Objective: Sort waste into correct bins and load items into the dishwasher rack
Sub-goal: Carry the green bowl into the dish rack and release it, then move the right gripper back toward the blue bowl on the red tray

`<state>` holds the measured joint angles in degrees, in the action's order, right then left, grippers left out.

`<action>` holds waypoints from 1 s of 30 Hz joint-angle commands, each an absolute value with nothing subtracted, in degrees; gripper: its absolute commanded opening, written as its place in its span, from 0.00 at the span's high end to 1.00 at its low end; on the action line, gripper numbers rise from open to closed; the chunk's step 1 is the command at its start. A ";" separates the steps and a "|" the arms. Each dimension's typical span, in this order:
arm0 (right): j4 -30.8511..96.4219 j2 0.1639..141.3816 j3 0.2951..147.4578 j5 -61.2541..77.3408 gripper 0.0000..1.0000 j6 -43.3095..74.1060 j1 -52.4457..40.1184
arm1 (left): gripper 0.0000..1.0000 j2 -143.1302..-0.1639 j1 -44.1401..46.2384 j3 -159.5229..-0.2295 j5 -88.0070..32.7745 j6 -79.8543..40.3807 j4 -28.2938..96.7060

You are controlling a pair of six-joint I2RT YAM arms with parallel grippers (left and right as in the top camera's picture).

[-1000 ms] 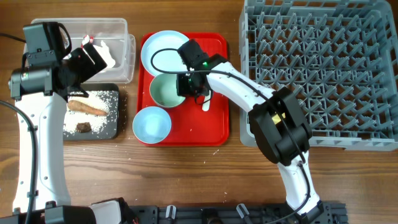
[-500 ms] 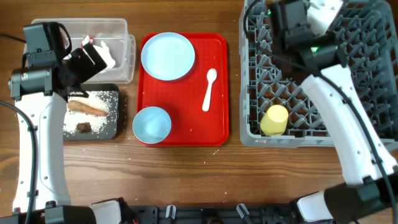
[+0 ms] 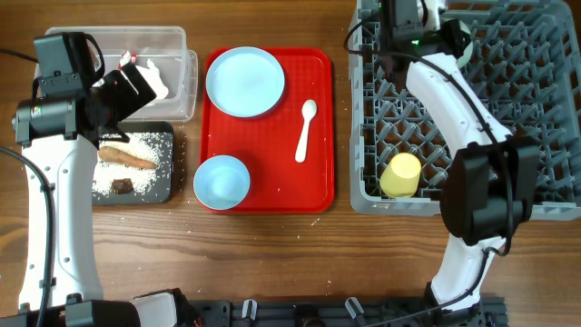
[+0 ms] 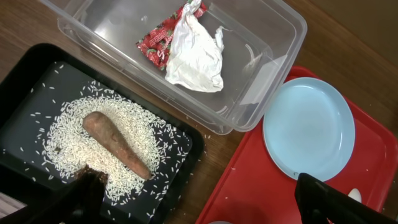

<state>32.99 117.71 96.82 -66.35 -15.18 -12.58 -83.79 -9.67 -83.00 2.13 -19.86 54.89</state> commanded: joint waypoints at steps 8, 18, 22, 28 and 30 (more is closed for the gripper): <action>45.21 119.81 97.01 -56.99 0.96 -8.19 -15.57 | 0.00 -83.94 -9.82 -83.68 2.87 -20.18 54.74; 50.37 119.07 97.41 -53.84 0.14 -5.32 -22.00 | 0.00 -83.94 -9.82 -83.68 2.87 -20.18 54.74; 50.19 116.51 97.67 -51.31 0.08 -3.90 -24.38 | 0.00 -83.94 -9.82 -83.68 2.87 -20.18 54.74; 47.40 106.45 98.59 -13.56 0.14 -1.26 -24.38 | 0.00 -83.94 -9.82 -83.68 2.87 -20.18 54.74; 45.41 105.58 98.56 14.37 0.25 -0.62 -24.49 | 0.00 -83.94 -9.82 -83.68 2.87 -20.18 54.74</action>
<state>46.96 108.12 97.23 -23.16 -2.85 -24.18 -83.79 -9.67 -83.00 2.11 -19.86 54.89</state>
